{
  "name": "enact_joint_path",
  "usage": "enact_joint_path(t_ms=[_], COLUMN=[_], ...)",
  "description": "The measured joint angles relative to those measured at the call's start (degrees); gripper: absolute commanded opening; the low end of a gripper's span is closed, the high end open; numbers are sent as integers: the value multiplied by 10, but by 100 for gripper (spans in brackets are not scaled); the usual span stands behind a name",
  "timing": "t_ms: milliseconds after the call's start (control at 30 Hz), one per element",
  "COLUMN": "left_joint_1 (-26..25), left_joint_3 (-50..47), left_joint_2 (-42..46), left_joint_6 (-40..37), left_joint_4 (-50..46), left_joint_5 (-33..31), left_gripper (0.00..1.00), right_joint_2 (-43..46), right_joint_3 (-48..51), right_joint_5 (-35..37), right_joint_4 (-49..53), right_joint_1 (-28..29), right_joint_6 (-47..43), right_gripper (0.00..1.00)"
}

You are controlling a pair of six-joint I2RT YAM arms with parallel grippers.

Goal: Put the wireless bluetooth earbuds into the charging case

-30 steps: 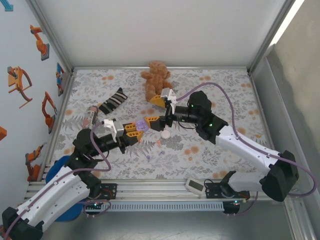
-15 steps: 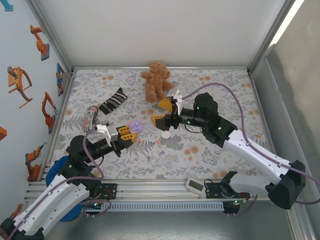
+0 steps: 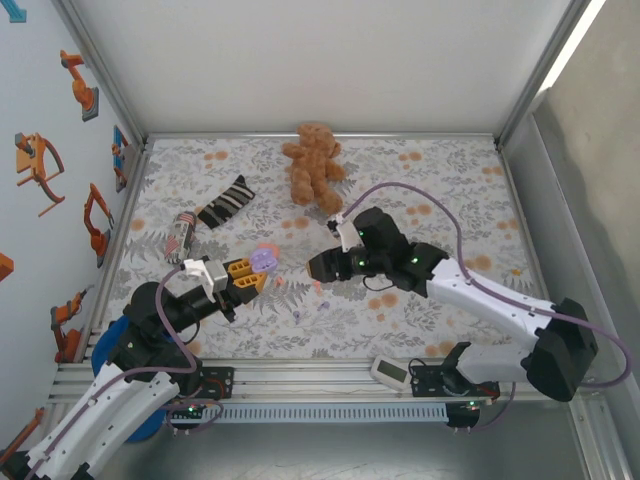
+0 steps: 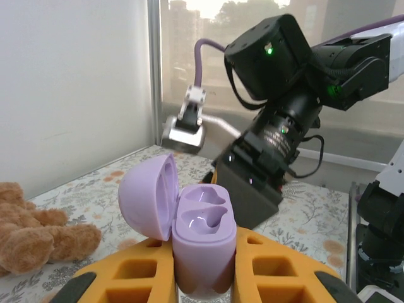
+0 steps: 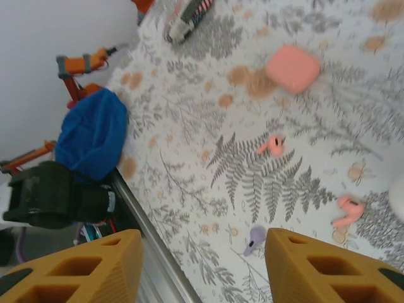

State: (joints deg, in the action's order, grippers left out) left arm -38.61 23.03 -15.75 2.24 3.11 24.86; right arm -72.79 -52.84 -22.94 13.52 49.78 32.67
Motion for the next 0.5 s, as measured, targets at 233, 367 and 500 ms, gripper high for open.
enact_joint_path(t_ms=[233,367,500], left_joint_1=[0,0,0], left_joint_3=[0,0,0], left_joint_2=[0,4,7], left_joint_6=[0,0,0], left_joint_4=[-2,-3,-6], left_joint_5=[1,2,2], left_gripper=[0,0,0], right_joint_2=[-92,-156,-202], right_joint_3=[24,26,26], right_joint_5=[-3,-15,-32], right_joint_4=[-19,-44,-67], right_joint_1=[30,37,48], right_joint_6=[51,76,94], right_gripper=[42,41,40])
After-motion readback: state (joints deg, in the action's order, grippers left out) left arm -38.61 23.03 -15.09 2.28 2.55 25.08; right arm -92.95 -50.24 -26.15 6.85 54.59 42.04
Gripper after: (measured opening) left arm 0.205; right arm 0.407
